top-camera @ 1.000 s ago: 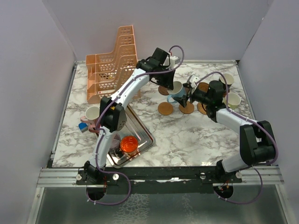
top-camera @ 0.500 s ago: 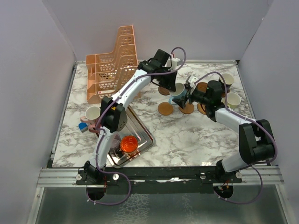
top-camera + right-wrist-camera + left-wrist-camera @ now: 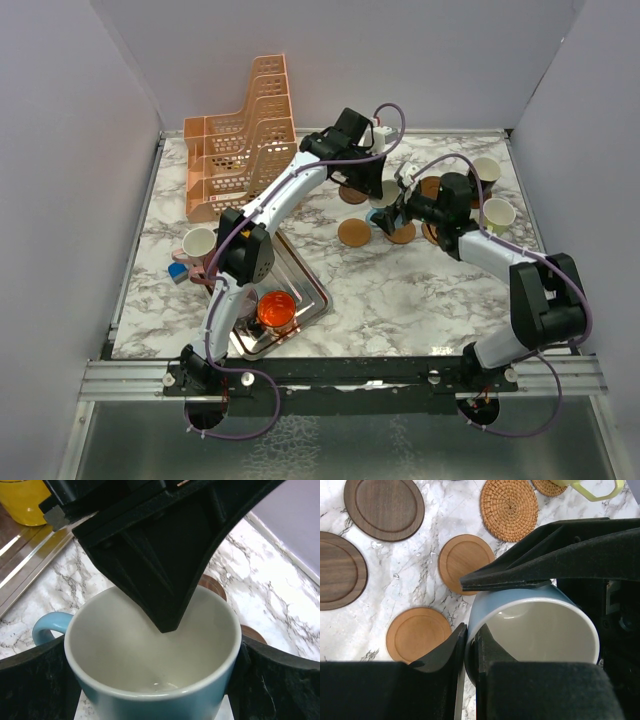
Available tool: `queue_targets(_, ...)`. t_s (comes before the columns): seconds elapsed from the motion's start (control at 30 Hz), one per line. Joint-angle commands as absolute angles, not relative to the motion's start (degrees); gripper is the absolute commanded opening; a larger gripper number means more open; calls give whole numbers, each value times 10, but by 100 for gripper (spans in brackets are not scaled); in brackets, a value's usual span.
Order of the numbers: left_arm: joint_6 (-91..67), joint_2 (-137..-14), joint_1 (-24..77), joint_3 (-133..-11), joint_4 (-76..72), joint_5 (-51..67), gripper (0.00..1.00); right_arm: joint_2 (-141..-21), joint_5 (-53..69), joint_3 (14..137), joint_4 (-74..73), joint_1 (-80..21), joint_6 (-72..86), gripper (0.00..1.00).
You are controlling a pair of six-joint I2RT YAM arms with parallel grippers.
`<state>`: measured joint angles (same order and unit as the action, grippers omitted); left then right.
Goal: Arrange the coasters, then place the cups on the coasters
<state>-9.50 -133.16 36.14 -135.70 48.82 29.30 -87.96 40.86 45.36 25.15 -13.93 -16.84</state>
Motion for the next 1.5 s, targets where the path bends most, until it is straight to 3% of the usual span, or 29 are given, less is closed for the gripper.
queue_targets(0.0,-100,-1278,362,-1358,456,278,0,-842,385,459,221,-143,-190,100)
queue_targets(0.73,-74,-1274,362,-1343,456,250,0,-810,381,473,134,-142,-178,100)
queue_targets(1.17,-72,-1275,359,-1347,452,267,1,-829,346,464,179,-142,-155,63)
queue_targets(1.47,-95,-1273,321,-1366,423,339,53,-845,317,448,246,-116,-142,47)
